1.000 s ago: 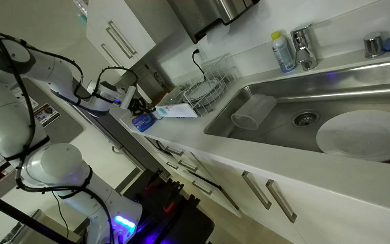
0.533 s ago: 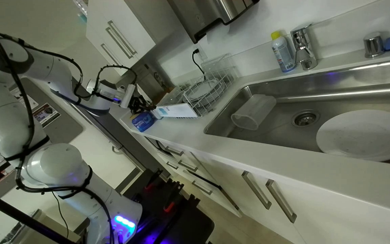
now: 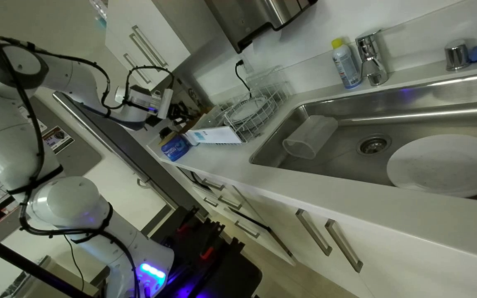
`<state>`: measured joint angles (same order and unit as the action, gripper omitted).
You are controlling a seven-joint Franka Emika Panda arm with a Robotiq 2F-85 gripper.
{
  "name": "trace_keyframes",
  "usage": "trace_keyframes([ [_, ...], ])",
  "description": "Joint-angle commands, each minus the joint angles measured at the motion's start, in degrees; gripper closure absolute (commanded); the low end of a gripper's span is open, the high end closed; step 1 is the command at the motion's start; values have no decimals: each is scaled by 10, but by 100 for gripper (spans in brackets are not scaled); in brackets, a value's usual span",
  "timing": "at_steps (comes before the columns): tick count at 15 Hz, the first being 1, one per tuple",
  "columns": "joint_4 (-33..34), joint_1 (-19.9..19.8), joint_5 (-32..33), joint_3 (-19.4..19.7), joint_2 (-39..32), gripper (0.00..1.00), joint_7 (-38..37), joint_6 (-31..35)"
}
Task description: Move the black tongs to the plate in the dish drainer
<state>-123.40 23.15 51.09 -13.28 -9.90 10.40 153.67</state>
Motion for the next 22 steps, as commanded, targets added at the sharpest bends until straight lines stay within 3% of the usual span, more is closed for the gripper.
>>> trace_keyframes([
  [1, 85, -2, 84, 38, -58, 98, -58, 18],
  [12, 244, 21, 222, 91, -224, 98, -184, 12],
  [22, 311, 2, 203, 101, -309, 98, -178, 16],
])
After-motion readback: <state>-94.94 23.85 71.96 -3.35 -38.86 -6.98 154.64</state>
